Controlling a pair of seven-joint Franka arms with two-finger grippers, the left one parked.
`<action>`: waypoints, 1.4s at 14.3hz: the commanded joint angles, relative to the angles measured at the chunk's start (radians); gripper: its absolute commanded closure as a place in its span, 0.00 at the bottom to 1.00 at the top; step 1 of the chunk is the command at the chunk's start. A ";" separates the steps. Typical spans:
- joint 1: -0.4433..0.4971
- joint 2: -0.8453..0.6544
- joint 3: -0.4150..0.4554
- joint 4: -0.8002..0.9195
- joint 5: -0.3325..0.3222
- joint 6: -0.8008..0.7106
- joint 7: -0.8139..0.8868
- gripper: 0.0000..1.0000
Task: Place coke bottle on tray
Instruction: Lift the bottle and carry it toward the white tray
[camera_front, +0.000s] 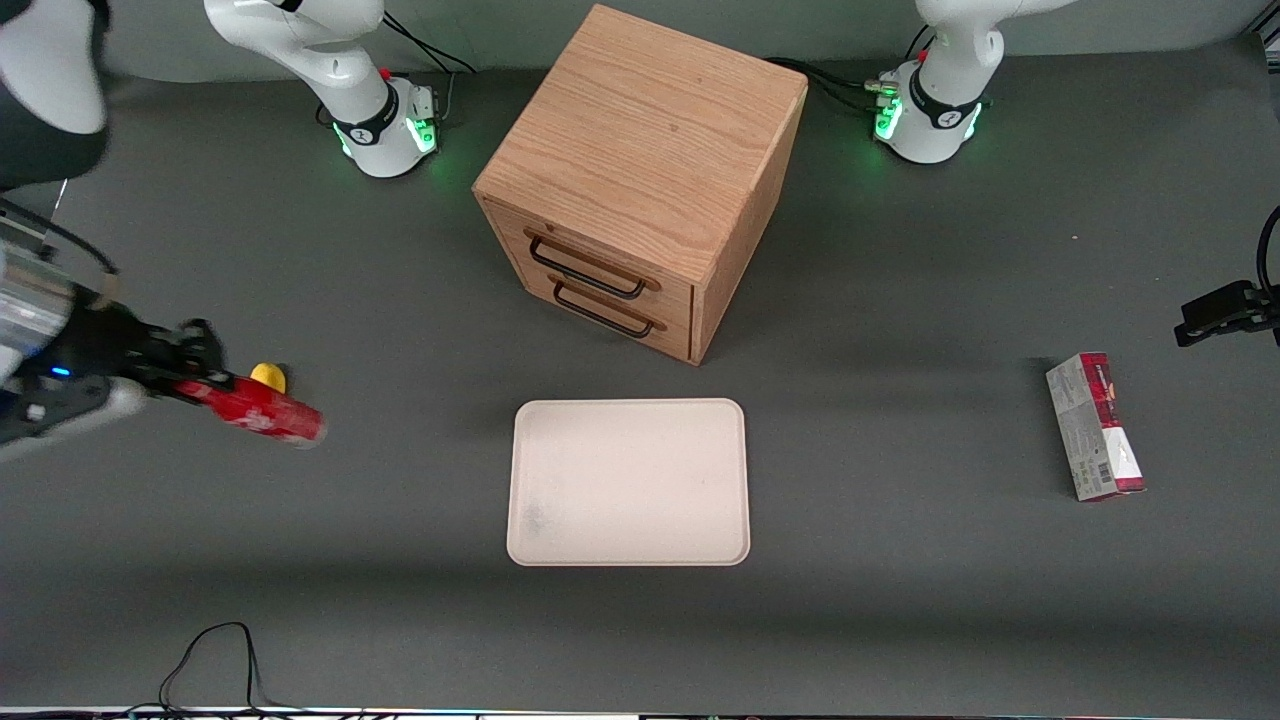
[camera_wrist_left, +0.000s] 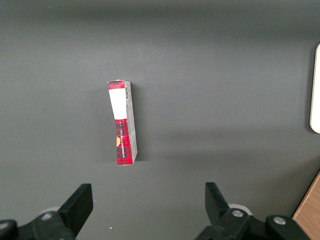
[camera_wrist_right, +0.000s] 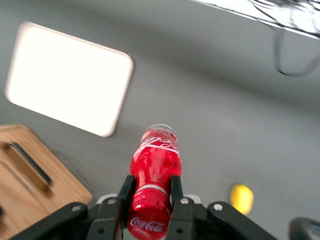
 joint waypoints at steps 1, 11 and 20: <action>-0.006 0.152 0.134 0.162 0.000 0.020 0.140 1.00; 0.157 0.428 0.199 0.147 -0.272 0.368 0.341 1.00; 0.160 0.486 0.199 0.044 -0.327 0.531 0.369 0.98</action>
